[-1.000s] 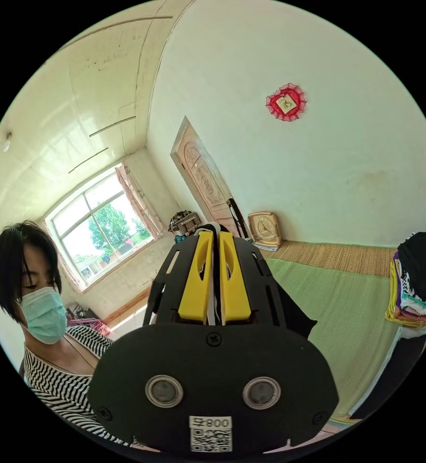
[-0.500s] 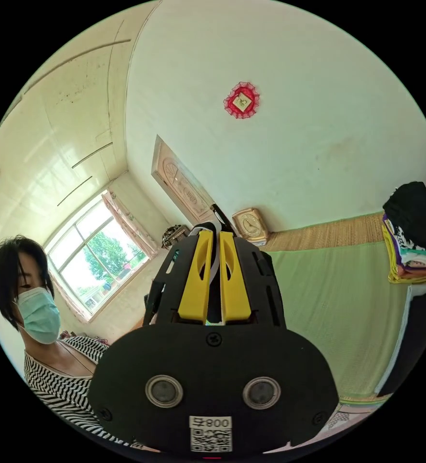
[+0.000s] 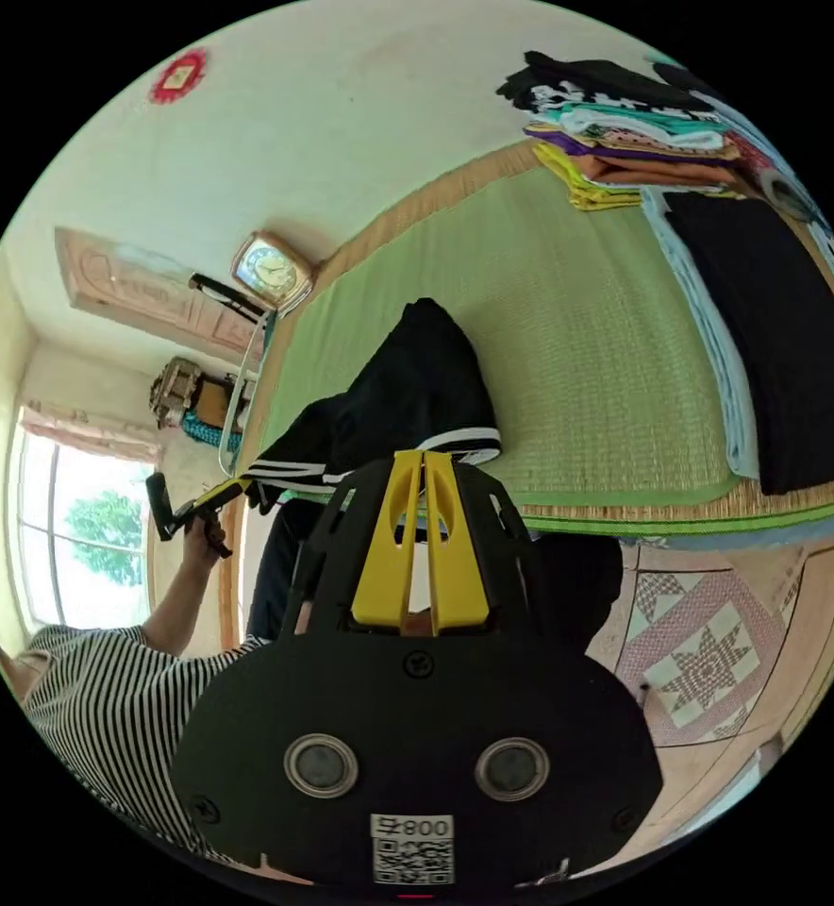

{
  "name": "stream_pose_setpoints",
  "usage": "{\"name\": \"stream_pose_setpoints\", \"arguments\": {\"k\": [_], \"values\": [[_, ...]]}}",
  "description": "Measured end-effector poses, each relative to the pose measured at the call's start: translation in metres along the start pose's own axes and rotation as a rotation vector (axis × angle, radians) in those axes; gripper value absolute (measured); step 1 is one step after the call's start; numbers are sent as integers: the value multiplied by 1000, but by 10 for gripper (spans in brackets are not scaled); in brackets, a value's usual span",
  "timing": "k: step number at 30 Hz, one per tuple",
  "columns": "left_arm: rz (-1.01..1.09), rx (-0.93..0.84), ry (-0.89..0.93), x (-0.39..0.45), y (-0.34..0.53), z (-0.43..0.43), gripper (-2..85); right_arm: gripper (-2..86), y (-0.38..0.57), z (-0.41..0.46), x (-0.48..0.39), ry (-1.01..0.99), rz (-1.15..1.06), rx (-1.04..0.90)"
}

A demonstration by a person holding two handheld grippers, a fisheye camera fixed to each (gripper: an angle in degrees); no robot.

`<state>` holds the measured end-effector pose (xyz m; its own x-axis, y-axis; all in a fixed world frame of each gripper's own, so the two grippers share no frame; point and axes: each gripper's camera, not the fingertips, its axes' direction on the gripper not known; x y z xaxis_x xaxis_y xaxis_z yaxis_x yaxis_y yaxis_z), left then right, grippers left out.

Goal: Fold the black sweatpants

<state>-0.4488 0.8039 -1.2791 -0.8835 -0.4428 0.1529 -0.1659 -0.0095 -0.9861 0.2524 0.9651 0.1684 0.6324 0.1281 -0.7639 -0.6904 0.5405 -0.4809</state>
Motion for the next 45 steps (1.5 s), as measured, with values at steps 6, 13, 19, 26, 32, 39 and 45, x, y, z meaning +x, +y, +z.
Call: {"name": "stream_pose_setpoints", "arguments": {"k": [6, 13, 19, 26, 32, 39, 45], "values": [[-35, -21, 9, -5, -13, 3, 14, 102, -25, 87, -102, 179, -375, -174], [-60, -37, 18, -10, -21, 9, 15, 110, -21, 196, -170, 437, -761, -376], [-54, -49, 15, -16, -29, 9, 15, 49, -16, 224, -158, 516, -794, -417], [-77, 2, 39, -34, -33, -11, 15, 10, -41, 137, -107, 243, -549, -213], [-111, 75, 35, -52, -31, -36, 14, 7, -44, 28, -25, -79, -284, 74], [-148, 159, 12, -75, -27, -68, 15, 7, -4, -41, 64, -335, -72, 336], [-198, 159, 55, -104, -27, -76, 16, 7, 27, -61, 118, -440, 38, 459]]}}
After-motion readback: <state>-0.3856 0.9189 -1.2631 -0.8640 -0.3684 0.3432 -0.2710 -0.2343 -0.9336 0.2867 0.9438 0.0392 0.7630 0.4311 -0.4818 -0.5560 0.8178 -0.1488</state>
